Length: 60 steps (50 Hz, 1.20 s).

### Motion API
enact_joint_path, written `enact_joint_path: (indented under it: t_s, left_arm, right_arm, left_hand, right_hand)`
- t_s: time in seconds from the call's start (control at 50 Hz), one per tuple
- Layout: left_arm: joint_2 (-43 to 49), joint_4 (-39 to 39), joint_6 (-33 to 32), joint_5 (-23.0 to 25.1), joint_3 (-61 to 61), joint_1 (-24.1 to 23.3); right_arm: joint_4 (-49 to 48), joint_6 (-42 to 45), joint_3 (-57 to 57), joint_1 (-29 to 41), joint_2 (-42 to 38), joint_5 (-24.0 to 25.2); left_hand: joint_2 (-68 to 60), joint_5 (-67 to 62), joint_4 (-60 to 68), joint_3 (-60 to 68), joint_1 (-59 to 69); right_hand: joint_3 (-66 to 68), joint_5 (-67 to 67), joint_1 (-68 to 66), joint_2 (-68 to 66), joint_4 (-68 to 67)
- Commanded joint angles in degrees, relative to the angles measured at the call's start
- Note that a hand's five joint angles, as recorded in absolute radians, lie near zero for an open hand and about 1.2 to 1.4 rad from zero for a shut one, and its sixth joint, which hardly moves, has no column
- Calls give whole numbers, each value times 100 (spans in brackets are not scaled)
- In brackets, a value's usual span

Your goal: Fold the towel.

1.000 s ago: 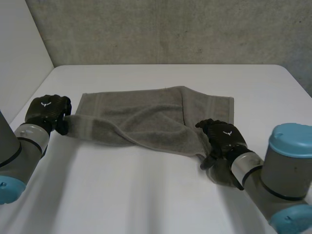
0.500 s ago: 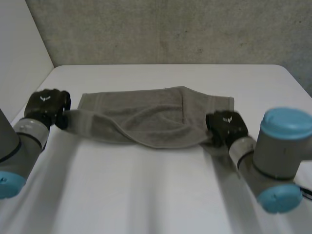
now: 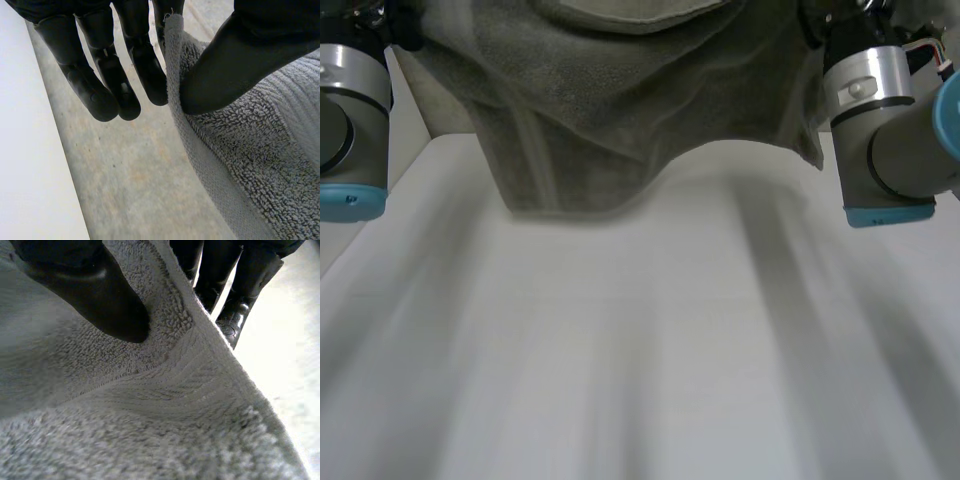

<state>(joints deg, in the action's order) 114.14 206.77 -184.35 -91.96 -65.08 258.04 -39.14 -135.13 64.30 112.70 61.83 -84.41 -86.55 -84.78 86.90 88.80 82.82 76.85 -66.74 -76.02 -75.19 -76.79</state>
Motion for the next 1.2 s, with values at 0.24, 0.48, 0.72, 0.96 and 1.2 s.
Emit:
enact_joint_path:
  t_s: [0.24, 0.48, 0.72, 0.96, 1.2]
  left_arm:
    - [-1233, -620, -118, 959, -3544, 387]
    - [-3170, -866, -101, 1277, -4170, 915]
    - [-3548, -849, -101, 1277, -4285, 1073]
    - [-2458, -805, -145, 1224, -4074, 1082]
    - [-2106, -813, -163, 1215, -4074, 1082]
  right_arm:
    - [3659, 197, 2595, -608, 1206, 592]
    - [4098, 224, 2930, -846, 2817, 662]
    - [5241, 855, 2596, -1224, 2845, 1374]
    - [5338, 1120, 2596, -1233, 1595, 1260]
    - [5338, 1076, 2878, -1461, 1419, 1269]
  left_hand:
    - [655, 1478, -690, -880, -282]
    - [655, 1478, -690, -880, -282]
    - [655, 1478, -690, -880, -282]
    - [655, 1478, -690, -880, -282]
    - [655, 1478, -690, -880, -282]
  right_hand:
    - [315, -326, -398, -481, -321]
    - [315, -326, -398, -481, -321]
    - [315, -326, -398, -481, -321]
    - [220, -231, -303, -386, -226]
    - [-1521, 1510, 1438, 1355, 1515]
